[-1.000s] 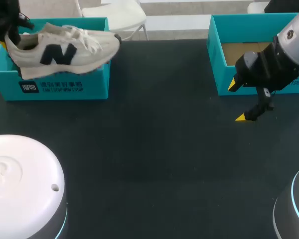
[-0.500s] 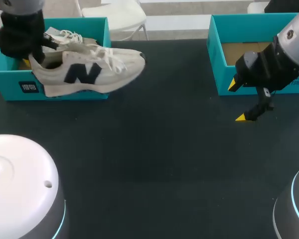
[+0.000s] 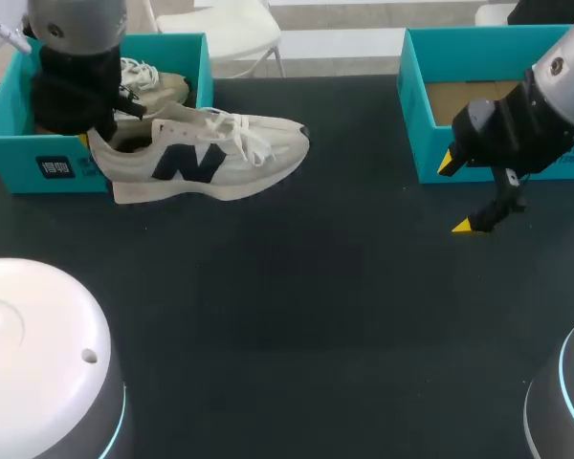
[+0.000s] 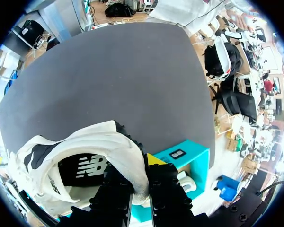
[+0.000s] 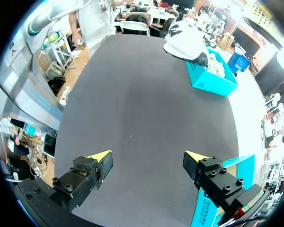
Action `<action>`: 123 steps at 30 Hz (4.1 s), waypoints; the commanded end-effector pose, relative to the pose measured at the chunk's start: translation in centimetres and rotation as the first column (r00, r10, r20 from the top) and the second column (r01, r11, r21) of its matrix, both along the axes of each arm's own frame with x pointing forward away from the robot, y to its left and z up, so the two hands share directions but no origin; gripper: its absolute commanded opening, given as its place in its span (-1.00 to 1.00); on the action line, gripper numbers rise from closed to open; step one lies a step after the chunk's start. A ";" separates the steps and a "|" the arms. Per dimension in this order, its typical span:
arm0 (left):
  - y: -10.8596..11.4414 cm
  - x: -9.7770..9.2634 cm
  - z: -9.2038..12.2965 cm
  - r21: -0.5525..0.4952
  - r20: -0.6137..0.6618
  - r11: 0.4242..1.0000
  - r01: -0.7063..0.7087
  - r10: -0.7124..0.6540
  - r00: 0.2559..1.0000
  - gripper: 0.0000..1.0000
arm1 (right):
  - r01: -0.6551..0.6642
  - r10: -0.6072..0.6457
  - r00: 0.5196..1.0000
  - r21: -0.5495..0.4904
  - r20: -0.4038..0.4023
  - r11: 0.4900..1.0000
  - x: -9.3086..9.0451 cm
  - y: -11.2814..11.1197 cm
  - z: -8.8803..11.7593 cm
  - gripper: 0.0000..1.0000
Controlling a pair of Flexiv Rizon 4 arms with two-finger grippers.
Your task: Take the shoe out of the shoebox, open the shoe tongue, remove and reinsert the insole, then place the shoe into the shoebox
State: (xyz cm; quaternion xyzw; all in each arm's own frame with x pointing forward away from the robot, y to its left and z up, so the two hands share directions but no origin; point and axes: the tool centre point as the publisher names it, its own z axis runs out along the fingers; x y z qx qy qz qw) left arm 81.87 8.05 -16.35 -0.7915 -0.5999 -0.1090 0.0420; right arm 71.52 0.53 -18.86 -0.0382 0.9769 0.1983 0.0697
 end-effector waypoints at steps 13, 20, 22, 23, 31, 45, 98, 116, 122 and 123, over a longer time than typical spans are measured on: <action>0.1 0.1 0.2 -0.001 0.000 1.000 0.002 -0.002 1.000 -1.00 | 0.000 0.000 1.000 -0.001 0.000 1.000 0.1 0.1 -0.1 1.00; -2.1 -0.4 -0.3 -0.020 0.019 1.000 -0.011 0.011 1.000 -1.00 | 0.000 0.000 1.000 -0.001 0.000 1.000 0.1 0.1 -0.1 1.00; -3.4 -0.6 -0.5 -0.019 0.016 1.000 -0.020 0.020 1.000 -1.00 | 0.000 0.000 1.000 -0.001 0.000 1.000 0.1 0.1 -0.1 1.00; -4.2 -0.8 -0.6 -0.031 0.012 1.000 -0.001 0.002 1.000 -1.00 | 0.000 0.000 1.000 -0.001 0.000 1.000 0.1 0.1 -0.1 1.00; -9.7 -3.4 -1.3 -0.062 -0.036 0.997 0.054 -0.057 0.998 -1.00 | 0.000 0.000 1.000 -0.001 0.000 1.000 0.1 0.1 -0.1 1.00; -14.4 -7.8 -3.3 -0.045 -0.043 0.997 0.061 -0.063 0.997 -1.00 | 0.000 0.000 1.000 -0.001 0.000 1.000 0.1 0.1 -0.1 1.00; -16.4 -10.0 -19.1 0.045 -0.073 0.999 -0.012 0.015 0.997 -1.00 | 0.000 0.000 1.000 -0.001 0.000 1.000 0.1 0.1 -0.1 1.00; -13.7 -10.9 -19.8 0.159 -0.071 0.987 -0.038 0.049 0.996 -1.00 | 0.000 0.000 1.000 -0.001 0.000 1.000 0.1 0.1 -0.1 1.00; -13.6 -10.7 -20.4 0.155 -0.081 0.987 -0.045 0.058 0.995 -0.04 | 0.000 0.000 1.000 -0.001 0.000 1.000 0.1 0.1 -0.1 1.00; -13.7 -10.8 -20.4 0.151 -0.081 0.988 -0.043 0.056 0.995 0.29 | 0.000 0.000 1.000 -0.001 0.000 1.000 0.1 0.1 -0.1 1.00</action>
